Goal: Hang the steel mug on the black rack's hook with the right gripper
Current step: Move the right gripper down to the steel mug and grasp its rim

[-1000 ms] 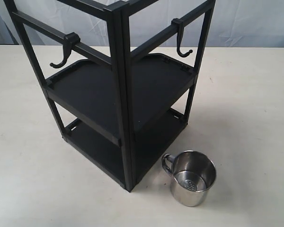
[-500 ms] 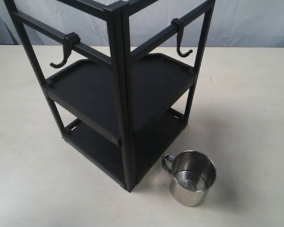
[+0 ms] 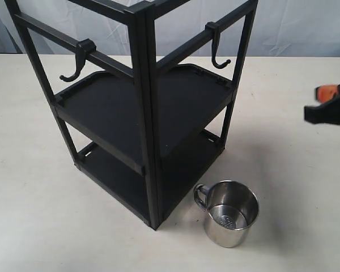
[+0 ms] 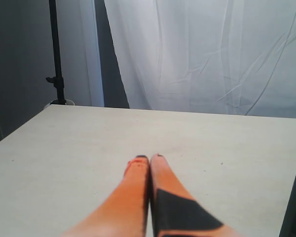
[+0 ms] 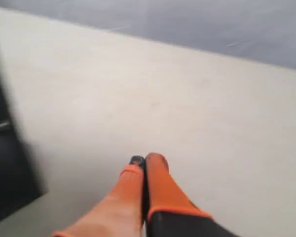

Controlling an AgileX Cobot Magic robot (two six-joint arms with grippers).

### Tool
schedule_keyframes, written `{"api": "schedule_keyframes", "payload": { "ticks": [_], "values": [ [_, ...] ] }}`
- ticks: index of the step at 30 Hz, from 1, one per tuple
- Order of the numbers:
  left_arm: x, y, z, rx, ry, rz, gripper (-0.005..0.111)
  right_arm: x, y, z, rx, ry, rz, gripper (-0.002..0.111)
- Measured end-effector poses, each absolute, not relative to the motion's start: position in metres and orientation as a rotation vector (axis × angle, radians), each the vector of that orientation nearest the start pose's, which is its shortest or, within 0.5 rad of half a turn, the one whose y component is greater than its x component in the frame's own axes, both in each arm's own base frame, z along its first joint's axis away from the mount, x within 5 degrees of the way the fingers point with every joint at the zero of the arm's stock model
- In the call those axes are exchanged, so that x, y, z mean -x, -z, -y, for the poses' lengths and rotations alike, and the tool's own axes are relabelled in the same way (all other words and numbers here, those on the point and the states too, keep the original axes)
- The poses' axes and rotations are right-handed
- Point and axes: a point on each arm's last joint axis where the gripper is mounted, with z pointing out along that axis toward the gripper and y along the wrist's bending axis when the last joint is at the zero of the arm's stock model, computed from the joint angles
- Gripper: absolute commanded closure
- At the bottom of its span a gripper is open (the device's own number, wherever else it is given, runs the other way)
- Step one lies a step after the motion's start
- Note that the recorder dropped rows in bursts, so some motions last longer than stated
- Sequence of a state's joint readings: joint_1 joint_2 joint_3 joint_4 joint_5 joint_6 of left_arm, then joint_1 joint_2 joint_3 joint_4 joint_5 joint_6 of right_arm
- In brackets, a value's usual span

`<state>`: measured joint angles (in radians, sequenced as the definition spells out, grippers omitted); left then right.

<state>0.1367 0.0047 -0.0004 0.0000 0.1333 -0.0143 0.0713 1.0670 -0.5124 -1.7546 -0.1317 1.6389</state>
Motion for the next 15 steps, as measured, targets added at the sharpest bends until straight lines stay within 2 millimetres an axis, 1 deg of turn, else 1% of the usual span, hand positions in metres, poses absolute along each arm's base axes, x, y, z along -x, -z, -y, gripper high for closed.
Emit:
{"api": "schedule_keyframes", "payload": {
  "ticks": [2,4,5,7,8,9,10,11,12,13,14,15],
  "values": [
    [-0.056,-0.201,-0.008,0.122,-0.094,-1.617,0.105,-0.217,-0.264,-0.012,0.190,0.130,-1.989,0.109],
    [-0.056,-0.201,-0.008,0.122,-0.094,-1.617,0.105,-0.219,-0.273,-0.003,0.138,0.276,-1.960,0.109],
    [-0.056,-0.201,-0.008,0.122,-0.094,-1.617,0.105,-0.219,-0.276,-0.001,0.102,0.303,-1.970,0.109],
    [-0.056,-0.201,-0.008,0.122,-0.094,-1.617,0.105,-0.219,-0.271,-0.004,0.084,0.308,-2.097,0.109],
    [-0.056,-0.201,-0.008,0.122,-0.094,-1.617,0.105,-0.219,-0.263,-0.011,0.083,0.266,-2.251,0.109],
    [-0.056,-0.201,-0.008,0.122,-0.094,-1.617,0.105,-0.219,-0.258,-0.015,0.113,0.251,-2.344,0.109],
    [-0.056,-0.201,-0.008,0.122,-0.094,-1.617,0.105,-0.217,-0.252,-0.025,0.180,0.184,-2.495,0.109],
    [-0.056,-0.201,-0.008,0.122,-0.094,-1.617,0.105,-0.216,-0.251,-0.032,0.195,0.116,-2.551,0.109],
    [-0.056,-0.201,-0.008,0.122,-0.094,-1.617,0.105,-0.214,-0.253,-0.045,0.186,-0.031,-2.602,0.109],
    [-0.056,-0.201,-0.008,0.122,-0.094,-1.617,0.105,-0.213,-0.255,-0.052,0.166,-0.118,-2.610,0.109],
    [-0.056,-0.201,-0.008,0.122,-0.094,-1.617,0.105,-0.211,-0.256,-0.064,0.145,-0.267,-2.633,0.109],
    [-0.056,-0.201,-0.008,0.122,-0.094,-1.617,0.105,-0.208,-0.254,-0.073,0.196,-0.367,-2.670,0.109]
  ]
}}
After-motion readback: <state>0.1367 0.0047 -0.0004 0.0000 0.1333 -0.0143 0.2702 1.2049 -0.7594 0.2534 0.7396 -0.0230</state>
